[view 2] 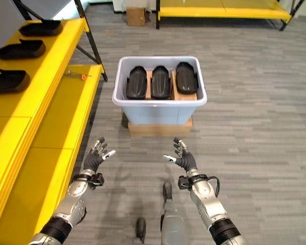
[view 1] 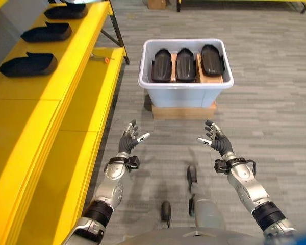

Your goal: Move parts from the plastic box to the shelf.

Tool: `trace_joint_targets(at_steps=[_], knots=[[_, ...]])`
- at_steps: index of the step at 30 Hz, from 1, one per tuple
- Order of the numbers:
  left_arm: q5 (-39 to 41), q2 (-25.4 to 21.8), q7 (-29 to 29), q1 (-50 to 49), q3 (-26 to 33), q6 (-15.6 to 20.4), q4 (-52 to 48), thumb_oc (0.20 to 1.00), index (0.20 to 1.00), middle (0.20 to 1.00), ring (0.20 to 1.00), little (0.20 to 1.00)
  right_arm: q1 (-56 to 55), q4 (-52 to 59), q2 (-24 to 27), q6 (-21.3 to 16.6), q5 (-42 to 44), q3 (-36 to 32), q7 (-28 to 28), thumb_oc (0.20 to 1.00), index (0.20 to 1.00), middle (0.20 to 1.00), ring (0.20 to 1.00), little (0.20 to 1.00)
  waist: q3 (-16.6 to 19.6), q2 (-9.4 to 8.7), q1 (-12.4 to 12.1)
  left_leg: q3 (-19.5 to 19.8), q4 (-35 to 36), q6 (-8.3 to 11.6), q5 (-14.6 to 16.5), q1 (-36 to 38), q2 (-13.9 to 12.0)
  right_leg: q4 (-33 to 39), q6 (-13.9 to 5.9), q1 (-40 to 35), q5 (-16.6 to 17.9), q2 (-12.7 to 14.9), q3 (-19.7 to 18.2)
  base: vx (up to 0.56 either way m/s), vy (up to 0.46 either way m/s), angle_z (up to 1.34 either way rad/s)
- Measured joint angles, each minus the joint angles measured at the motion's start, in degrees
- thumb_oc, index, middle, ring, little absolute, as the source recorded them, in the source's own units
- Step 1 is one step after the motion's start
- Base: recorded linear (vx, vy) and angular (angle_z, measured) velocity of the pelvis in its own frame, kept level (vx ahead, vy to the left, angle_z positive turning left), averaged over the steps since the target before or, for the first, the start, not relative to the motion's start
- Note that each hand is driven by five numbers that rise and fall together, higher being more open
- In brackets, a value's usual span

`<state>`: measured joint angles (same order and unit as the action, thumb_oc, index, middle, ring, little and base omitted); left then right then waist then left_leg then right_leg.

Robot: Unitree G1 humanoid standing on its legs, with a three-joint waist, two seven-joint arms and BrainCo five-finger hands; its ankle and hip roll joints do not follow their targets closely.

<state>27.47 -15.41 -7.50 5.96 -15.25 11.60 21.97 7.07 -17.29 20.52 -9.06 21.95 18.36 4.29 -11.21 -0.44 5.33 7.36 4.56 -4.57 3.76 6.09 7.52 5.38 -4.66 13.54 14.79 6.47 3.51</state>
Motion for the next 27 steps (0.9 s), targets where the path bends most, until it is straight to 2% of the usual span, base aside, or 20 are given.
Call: trace_joint_targets(at_steps=[2, 3, 6, 7, 8, 10, 11, 12, 13, 14, 16, 17, 18, 20, 21, 22, 23, 24, 25, 27], knots=[[0.04, 0.90, -0.01, 0.38, -0.02, -0.05, 0.00, 1.000, 1.000, 1.000, 1.000, 1.000, 0.62, -0.04, 0.84, 0.02, -0.25, 0.01, 0.30, 1.000, 1.000, 1.000, 1.000, 1.000, 0.98, 1.97, -0.02, 1.26, -1.49, 2.35, 1.46, -0.78, -3.14, -0.04, 3.59, -0.56, -1.51, -2.59, 2.54, 0.22, -0.179, 0.37], [0.05, 0.90, -0.02, 1.17, -0.04, -0.03, 0.00, 1.000, 1.000, 1.000, 1.000, 1.000, 1.14, -0.02, 1.19, 0.03, -0.25, 0.01, 0.44, 1.000, 1.000, 1.000, 1.000, 1.000, 0.94, 1.87, -0.03, 0.93, -4.11, 3.30, 1.87, -1.57, -3.65, -0.07, 5.14, -1.25, -1.30, -3.02, 3.64, 0.16, -0.119, 0.43], [0.10, 0.80, -0.05, 1.81, 0.23, 0.07, -0.01, 1.000, 1.000, 1.000, 1.000, 1.000, 3.76, -0.06, 1.67, -0.10, -0.23, 0.14, 0.54, 1.000, 1.000, 1.000, 1.000, 1.000, 1.01, 1.99, -0.16, -1.43, -11.93, 5.83, 2.68, -2.46, -5.26, -0.11, 7.28, -4.74, -4.23, -5.03, 3.64, 0.22, -0.180, 0.05], [0.14, 0.89, -0.02, 2.07, 0.26, 0.07, -0.01, 1.000, 1.000, 1.000, 1.000, 1.000, 4.38, -0.06, 1.59, -0.25, -0.21, 0.09, 0.58, 1.000, 1.000, 1.000, 1.000, 1.000, 1.06, 1.87, -0.05, -2.11, -20.17, 7.70, 3.88, -4.50, -5.90, -0.10, 8.00, -7.04, -6.53, -6.11, 3.61, 0.27, -0.252, -0.18], [0.17, 1.06, 0.00, 2.06, 0.26, 0.08, -0.09, 1.000, 1.000, 1.000, 1.000, 1.000, 4.30, -0.07, 1.62, -0.34, -0.21, 0.12, 0.58, 1.000, 1.000, 1.000, 1.000, 1.000, 1.09, 1.65, -0.24, -2.29, -29.95, 8.08, 3.83, -8.25, -5.80, -0.17, 9.05, -8.14, -7.85, -6.65, 3.55, 0.22, -0.212, -0.13], [0.39, 1.22, 0.05, 1.73, -0.53, 0.02, -0.13, 1.000, 1.000, 1.000, 1.000, 1.000, 2.70, -0.07, 1.63, -0.48, -0.12, 0.11, 0.59, 1.000, 1.000, 1.000, 1.000, 1.000, 0.72, 0.68, -1.28, -2.92, -49.40, 9.85, 0.76, -17.91, -6.02, -1.27, 11.40, -10.21, -9.98, -7.51, 3.08, 0.19, -0.112, -0.24], [0.57, 1.22, 0.09, 1.60, -0.54, 0.02, -0.20, 1.000, 1.000, 1.000, 1.000, 1.000, 2.27, -0.07, 1.59, -0.48, -0.13, 0.11, 0.60, 1.000, 1.000, 1.000, 1.000, 1.000, 0.76, 0.33, -1.45, -3.25, -49.30, 9.89, 1.26, -19.20, -6.19, -1.35, 11.80, -10.63, -10.41, -7.43, 2.65, 0.21, -0.068, 0.00], [0.63, 1.27, 0.19, 2.54, -0.54, 0.05, -0.20, 1.000, 1.000, 1.000, 1.000, 1.000, 1.39, -0.58, 1.71, -0.55, -0.14, -0.20, 1.20, 1.000, 1.000, 1.000, 1.000, 1.000, -0.01, -1.76, -1.63, -6.66, -44.43, 8.40, 2.62, -22.27, -7.16, -1.37, 12.29, -11.54, -11.90, -6.55, 2.27, 0.20, 0.019, 0.23], [0.64, 1.27, 0.17, 3.12, -0.55, 0.04, -0.19, 1.000, 1.000, 1.000, 1.000, 1.000, 1.72, -1.39, 1.73, -0.54, -0.13, -0.66, 1.55, 1.000, 1.000, 1.000, 1.000, 1.000, -0.86, -3.08, -2.04, -8.42, -38.50, 8.08, 2.45, -25.20, -7.72, -1.34, 12.31, -11.95, -12.06, -6.20, 2.34, 0.22, 0.052, 0.11], [0.65, 1.23, 0.12, 2.84, -0.51, -0.06, -0.16, 1.000, 1.000, 1.000, 1.000, 1.000, 2.06, -2.56, 1.27, -0.55, -0.13, -1.46, 1.82, 1.000, 1.000, 1.000, 1.000, 1.000, -0.98, -3.29, -2.87, -9.29, -28.50, 8.13, 1.92, -26.63, -8.84, -1.08, 11.16, -12.50, -12.43, -6.73, 2.44, 0.25, 0.080, -0.30], [0.64, 0.20, 0.13, 0.90, -0.49, -0.04, -0.08, 1.000, 1.000, 1.000, 1.000, 1.000, 1.16, -3.32, 0.45, -0.87, -0.13, -1.91, 2.74, 1.000, 1.000, 1.000, 1.000, 1.000, -0.82, -2.38, -3.21, -9.85, -7.03, 9.05, -6.40, -25.65, -11.59, -0.17, 9.21, -17.10, -14.42, -9.61, 2.14, 0.47, 0.166, -0.63], [0.60, 0.58, 0.15, 1.15, -0.43, -0.04, 0.06, 1.000, 1.000, 1.000, 1.000, 1.000, 1.10, -4.47, 1.04, -1.22, -0.18, -2.15, 3.05, 1.000, 1.000, 1.000, 1.000, 1.000, -0.97, -0.54, -2.95, -5.96, 1.12, 9.84, -8.43, -24.97, -11.71, -0.13, 8.51, -18.34, -16.05, -11.55, 1.22, 0.49, 0.214, -0.50], [0.62, 0.61, 0.13, 1.28, -0.42, -0.03, 0.11, 1.000, 1.000, 1.000, 1.000, 1.000, 1.11, -4.69, 1.06, -1.20, -0.19, -2.22, 3.17, 1.000, 1.000, 1.000, 1.000, 1.000, -1.17, -0.38, -3.34, -5.74, 0.58, 9.71, -9.09, -25.09, -11.75, -0.14, 9.64, -18.72, -16.01, -11.89, 0.92, 0.23, 0.132, -0.46], [0.60, 0.63, 0.15, 1.06, -0.44, -0.07, 0.03, 1.000, 1.000, 1.000, 1.000, 1.000, 0.79, -4.18, 0.83, -1.22, -0.20, -2.00, 2.93, 1.000, 1.000, 1.000, 1.000, 1.000, -0.83, 0.34, -3.96, -10.09, -2.59, 7.53, -11.18, -22.87, -11.38, -0.16, 9.00, -20.77, -17.33, -11.99, -1.20, 0.32, 0.217, -0.67], [0.58, 0.63, 0.09, 1.27, -0.54, -0.07, 0.10, 1.000, 1.000, 1.000, 1.000, 1.000, 0.85, -4.01, 0.62, -1.23, -0.19, -2.13, 3.03, 1.000, 1.000, 1.000, 1.000, 1.000, -0.61, 0.70, -4.01, -9.69, -2.21, 7.00, -11.62, -20.84, -10.59, -0.17, 8.36, -21.66, -18.60, -11.44, -1.95, 0.51, 0.374, -0.51], [0.58, 1.20, 0.05, 1.38, -0.94, -0.05, -0.04, 1.000, 1.000, 1.000, 1.000, 1.000, 0.29, -3.70, 1.09, -1.36, -0.16, -2.04, 3.14, 1.000, 1.000, 1.000, 1.000, 1.000, 0.64, 2.87, -3.35, -10.06, -0.01, 3.55, -17.11, -17.63, -10.60, -0.20, 6.55, -22.97, -20.42, -11.82, -2.76, 0.27, 0.217, -0.05], [0.57, 0.92, -0.03, 2.07, -1.12, -0.09, -0.08, 1.000, 1.000, 1.000, 1.000, 1.000, 0.13, -3.83, 0.10, -1.21, -0.06, -1.95, 3.33, 1.000, 1.000, 1.000, 1.000, 1.000, 0.63, 1.89, -3.12, -10.34, 0.75, 2.13, -15.84, -16.82, -8.75, -0.85, 5.59, -23.19, -21.39, -9.88, -2.82, 0.24, 0.202, 0.08], [0.56, 0.88, -0.06, 2.32, -1.10, -0.08, -0.30, 1.000, 1.000, 1.000, 1.000, 1.000, 0.32, -3.73, 0.03, -1.21, -0.08, -1.72, 3.24, 1.000, 1.000, 1.000, 1.000, 1.000, 0.62, 1.86, -3.41, -10.74, 0.71, 1.95, -15.40, -16.65, -8.20, -1.52, 5.04, -23.01, -21.76, -9.20, -2.86, 0.17, 0.164, 0.16], [0.58, 0.67, -0.29, 3.42, -1.14, -0.05, -0.44, 1.000, 1.000, 1.000, 1.000, 1.000, 0.91, -3.73, -0.32, -1.23, -0.09, -1.31, 3.02, 1.000, 1.000, 1.000, 1.000, 1.000, 0.68, 1.81, -4.57, -11.52, 0.39, 0.33, -14.23, -15.90, -5.62, -4.23, 2.62, -22.43, -23.83, -6.41, -3.02, 0.22, 0.212, 0.04], [0.58, -0.05, -0.69, 4.21, -1.10, -0.03, -0.45, 1.000, 1.000, 1.000, 1.000, 1.000, 2.35, -3.81, -0.31, -1.17, -0.13, -0.55, 3.00, 1.000, 1.000, 1.000, 1.000, 1.000, 0.68, 1.80, -5.06, -11.71, 0.34, -0.67, -13.03, -15.32, -4.15, -6.84, 1.33, -21.82, -25.10, -4.81, -3.37, 0.14, 0.153, 0.07]])
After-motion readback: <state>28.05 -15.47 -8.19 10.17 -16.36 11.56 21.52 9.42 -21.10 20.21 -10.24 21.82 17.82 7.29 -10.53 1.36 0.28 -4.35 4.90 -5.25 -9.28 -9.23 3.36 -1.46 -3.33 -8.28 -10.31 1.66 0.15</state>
